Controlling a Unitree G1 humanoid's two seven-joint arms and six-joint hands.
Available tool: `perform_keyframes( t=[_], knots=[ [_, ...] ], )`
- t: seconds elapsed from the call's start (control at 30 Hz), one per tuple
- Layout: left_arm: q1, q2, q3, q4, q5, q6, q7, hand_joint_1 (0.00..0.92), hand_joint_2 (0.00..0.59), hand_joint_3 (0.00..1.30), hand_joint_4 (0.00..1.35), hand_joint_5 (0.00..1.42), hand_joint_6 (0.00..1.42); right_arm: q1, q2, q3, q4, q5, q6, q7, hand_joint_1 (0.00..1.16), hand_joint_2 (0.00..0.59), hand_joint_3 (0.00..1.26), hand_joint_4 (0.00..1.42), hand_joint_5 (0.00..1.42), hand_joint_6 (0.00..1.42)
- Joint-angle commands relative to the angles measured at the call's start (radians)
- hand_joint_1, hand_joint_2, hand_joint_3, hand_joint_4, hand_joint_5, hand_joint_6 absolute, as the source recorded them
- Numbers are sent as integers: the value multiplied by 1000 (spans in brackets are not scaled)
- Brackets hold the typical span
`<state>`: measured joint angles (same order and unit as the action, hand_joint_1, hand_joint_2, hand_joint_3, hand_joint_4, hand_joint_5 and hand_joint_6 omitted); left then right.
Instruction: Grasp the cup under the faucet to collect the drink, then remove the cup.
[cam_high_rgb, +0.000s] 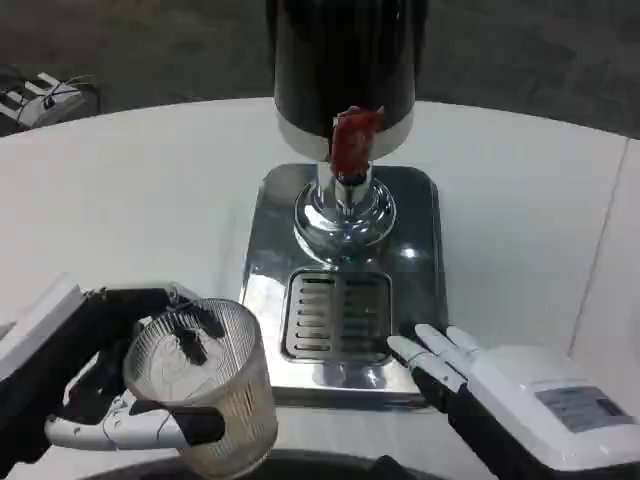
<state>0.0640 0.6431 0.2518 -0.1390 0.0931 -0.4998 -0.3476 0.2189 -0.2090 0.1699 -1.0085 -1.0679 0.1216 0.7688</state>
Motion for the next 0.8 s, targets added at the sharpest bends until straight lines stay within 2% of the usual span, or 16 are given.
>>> perform_keyframes(
  t=[0.03,0.8],
  knots=[
    [-15,-9,-8,11,3,1,6,595,0,1011,1123,1288,1424,-7,1,-1,14,8,0,13,395,432,77,0,0,98],
    [-22,-4,-15,31,5,4,7,595,0,1013,1123,1288,1424,-17,17,40,19,-3,1,19,388,424,83,0,0,98]
  ],
)
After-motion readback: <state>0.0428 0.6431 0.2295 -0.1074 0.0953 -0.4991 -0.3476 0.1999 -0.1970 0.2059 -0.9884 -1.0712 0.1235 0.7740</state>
